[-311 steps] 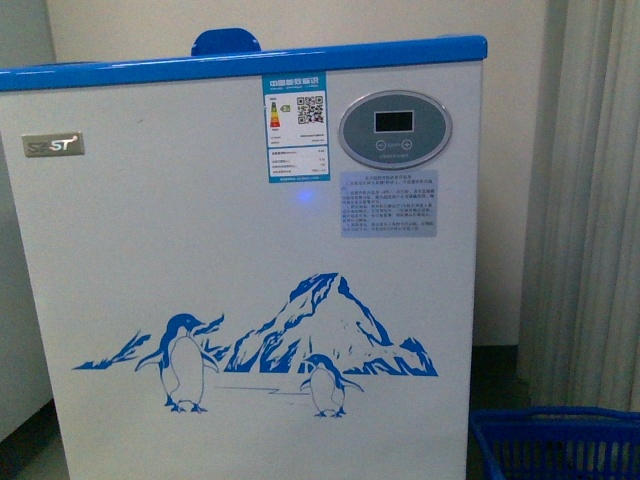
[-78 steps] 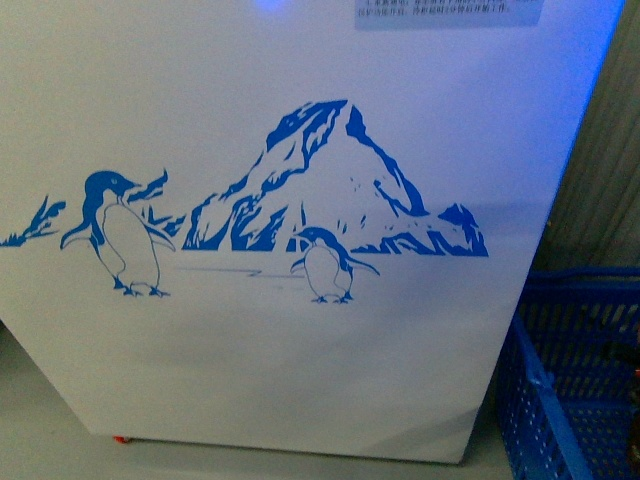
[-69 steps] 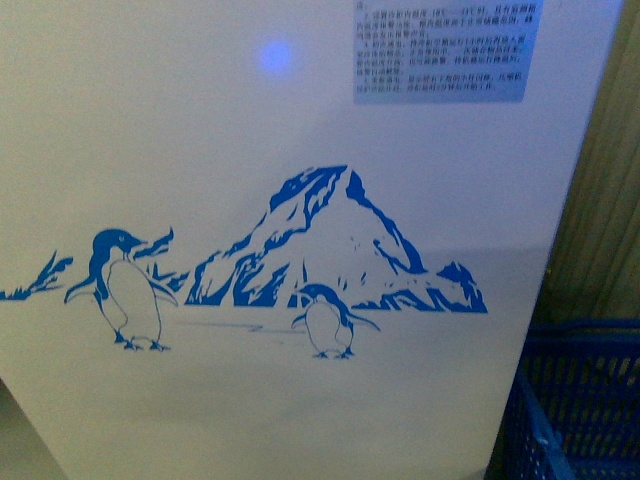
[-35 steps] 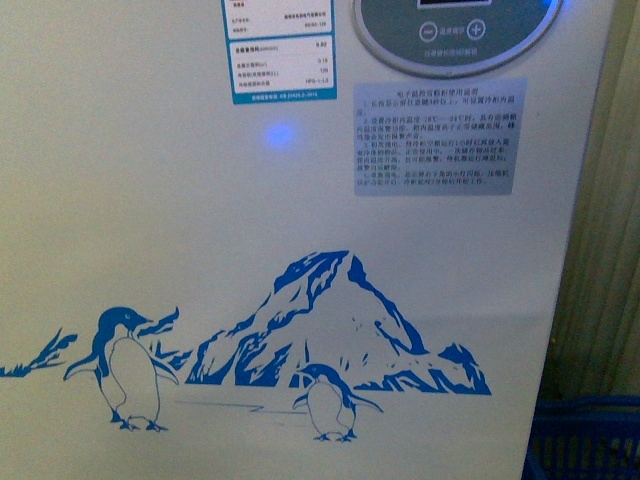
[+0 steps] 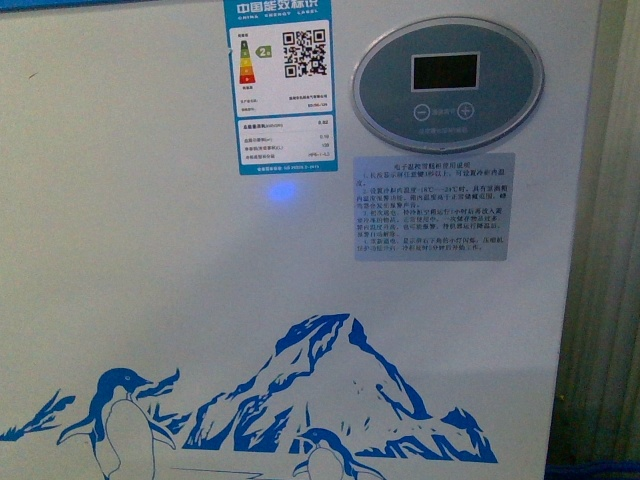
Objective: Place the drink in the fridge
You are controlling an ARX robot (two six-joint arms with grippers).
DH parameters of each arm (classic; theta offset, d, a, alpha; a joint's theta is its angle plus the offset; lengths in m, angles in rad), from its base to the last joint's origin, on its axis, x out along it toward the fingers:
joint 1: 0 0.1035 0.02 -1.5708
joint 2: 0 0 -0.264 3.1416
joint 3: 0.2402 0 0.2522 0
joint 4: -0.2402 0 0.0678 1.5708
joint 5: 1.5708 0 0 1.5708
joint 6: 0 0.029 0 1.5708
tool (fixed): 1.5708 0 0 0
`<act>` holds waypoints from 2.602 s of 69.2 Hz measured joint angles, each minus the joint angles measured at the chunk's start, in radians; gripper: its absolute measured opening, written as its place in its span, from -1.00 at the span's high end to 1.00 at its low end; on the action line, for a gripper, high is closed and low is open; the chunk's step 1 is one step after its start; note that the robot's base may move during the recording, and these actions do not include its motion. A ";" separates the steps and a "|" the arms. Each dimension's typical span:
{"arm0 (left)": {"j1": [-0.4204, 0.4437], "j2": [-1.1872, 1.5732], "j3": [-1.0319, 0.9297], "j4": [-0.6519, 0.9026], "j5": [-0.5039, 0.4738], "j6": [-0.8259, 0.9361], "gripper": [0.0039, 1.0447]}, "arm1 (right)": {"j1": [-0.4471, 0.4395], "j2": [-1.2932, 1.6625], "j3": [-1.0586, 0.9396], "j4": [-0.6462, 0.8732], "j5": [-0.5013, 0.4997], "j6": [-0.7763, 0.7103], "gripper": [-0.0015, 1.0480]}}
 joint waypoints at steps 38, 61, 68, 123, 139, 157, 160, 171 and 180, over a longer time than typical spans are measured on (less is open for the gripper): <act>0.000 0.000 0.000 0.000 0.000 0.000 -0.85 | -0.096 -0.008 -0.057 -0.023 -0.069 0.005 0.24; 0.000 0.000 0.000 0.000 0.000 0.000 -0.85 | -0.097 -0.013 -0.063 -0.023 -0.064 0.006 0.24; 0.000 0.000 0.000 0.000 0.000 0.000 -0.85 | -0.097 -0.014 -0.063 -0.023 -0.066 0.006 0.24; 0.000 0.000 0.000 0.000 0.000 0.000 -0.85 | -0.097 -0.014 -0.063 -0.023 -0.065 0.009 0.25; 0.000 0.000 0.000 0.000 0.000 0.000 -0.85 | -0.097 -0.014 -0.061 -0.023 -0.066 0.009 0.25; -0.019 0.449 0.123 0.029 -0.050 -0.276 -0.85 | -0.097 -0.014 -0.061 -0.023 -0.066 0.009 0.25; -0.014 0.526 0.143 0.109 -0.024 -0.270 -0.85 | -0.097 -0.014 -0.061 -0.023 -0.066 0.009 0.25; -0.016 0.908 0.319 0.507 0.116 -0.100 -0.85 | -0.097 -0.014 -0.061 -0.023 -0.065 0.009 0.25; -0.042 1.107 0.467 0.650 0.257 0.085 -0.85 | -0.097 -0.014 -0.061 -0.023 -0.066 0.009 0.25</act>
